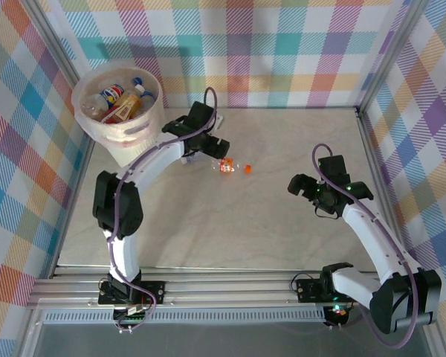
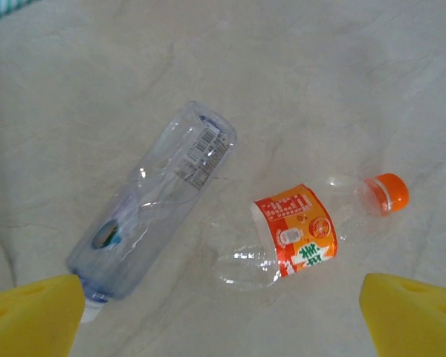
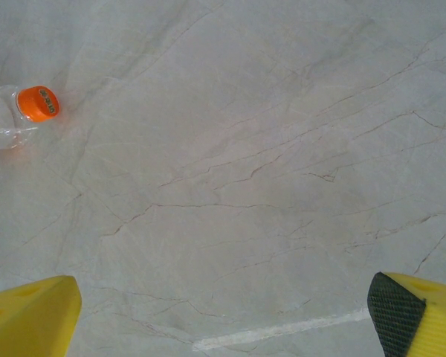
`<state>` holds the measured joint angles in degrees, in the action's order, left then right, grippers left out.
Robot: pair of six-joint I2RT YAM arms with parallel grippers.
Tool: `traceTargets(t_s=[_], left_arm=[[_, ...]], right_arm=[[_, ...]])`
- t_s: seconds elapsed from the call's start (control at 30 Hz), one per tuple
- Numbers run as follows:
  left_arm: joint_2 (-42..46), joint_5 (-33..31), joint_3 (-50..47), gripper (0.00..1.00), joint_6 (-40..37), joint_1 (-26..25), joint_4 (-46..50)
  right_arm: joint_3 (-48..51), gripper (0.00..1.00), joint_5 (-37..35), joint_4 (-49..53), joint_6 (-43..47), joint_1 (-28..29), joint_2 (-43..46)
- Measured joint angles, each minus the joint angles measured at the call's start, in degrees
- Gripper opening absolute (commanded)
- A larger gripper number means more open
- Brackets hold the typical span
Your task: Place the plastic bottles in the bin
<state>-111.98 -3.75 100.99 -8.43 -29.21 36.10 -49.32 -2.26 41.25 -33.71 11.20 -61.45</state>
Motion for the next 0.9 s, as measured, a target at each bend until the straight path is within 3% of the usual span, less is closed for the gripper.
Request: traceTargets(t_s=[0.47, 0.9], left_arm=[[-16.63, 6.58, 17.16, 0.95, -19.61, -4.81, 7.8], [-21.79, 5.16, 20.24, 0.96, -29.09, -4.79, 12.83]], right_arm=[[-0.02, 1.0, 0.39, 0.44, 0.04, 0.0, 0.0], [-0.02, 1.0, 0.39, 0.94, 0.04, 0.0, -0.02]])
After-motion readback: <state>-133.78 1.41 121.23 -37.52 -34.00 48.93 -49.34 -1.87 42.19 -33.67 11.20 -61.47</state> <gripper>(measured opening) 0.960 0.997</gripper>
